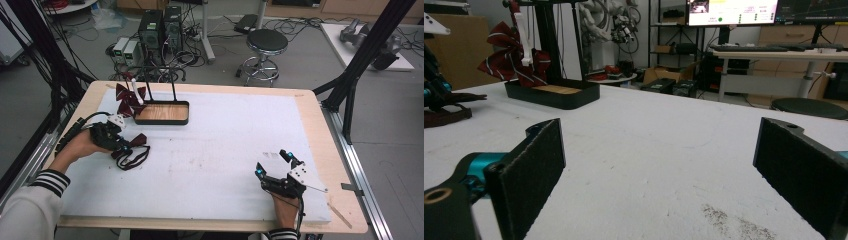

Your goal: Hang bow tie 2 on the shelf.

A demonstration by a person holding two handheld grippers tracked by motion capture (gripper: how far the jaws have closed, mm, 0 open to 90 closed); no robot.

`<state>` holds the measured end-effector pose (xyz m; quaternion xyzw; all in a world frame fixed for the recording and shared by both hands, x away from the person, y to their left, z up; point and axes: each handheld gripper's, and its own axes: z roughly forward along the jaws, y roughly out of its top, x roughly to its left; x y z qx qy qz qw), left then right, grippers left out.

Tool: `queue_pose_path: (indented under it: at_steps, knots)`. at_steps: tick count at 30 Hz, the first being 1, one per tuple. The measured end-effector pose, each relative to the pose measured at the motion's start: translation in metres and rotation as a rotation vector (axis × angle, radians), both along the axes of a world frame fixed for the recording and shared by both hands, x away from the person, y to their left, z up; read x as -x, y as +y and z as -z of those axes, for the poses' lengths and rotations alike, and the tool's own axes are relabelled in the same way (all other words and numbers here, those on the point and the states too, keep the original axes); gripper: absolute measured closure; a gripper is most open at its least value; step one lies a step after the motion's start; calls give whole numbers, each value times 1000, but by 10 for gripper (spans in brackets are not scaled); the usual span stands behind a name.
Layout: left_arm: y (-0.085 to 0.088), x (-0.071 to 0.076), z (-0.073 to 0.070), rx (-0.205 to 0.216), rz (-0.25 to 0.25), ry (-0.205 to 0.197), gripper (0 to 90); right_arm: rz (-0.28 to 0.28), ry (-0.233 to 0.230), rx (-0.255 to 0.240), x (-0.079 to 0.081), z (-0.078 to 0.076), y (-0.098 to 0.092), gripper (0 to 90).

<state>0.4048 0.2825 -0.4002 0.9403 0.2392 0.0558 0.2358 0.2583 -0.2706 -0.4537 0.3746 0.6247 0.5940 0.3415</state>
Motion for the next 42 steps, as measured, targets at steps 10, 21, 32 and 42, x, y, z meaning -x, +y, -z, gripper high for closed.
queue_pose_path:
  at_steps: [10, 21, 32, 42]
  knots:
    - [0, 5, -10, 70, -39, -80, 758, 1, 3, -1, 0, 0, 0, 56]
    - [-2, 7, -21, 146, -77, -152, 758, 1, 0, 0, 0, 0, 0, 56]
    - [-3, 11, -31, 232, -137, -256, 759, 2, 5, -3, 0, 0, 0, 56]
    - [0, 13, -44, 349, -203, -351, 758, 1, 3, -1, 0, 0, 0, 56]
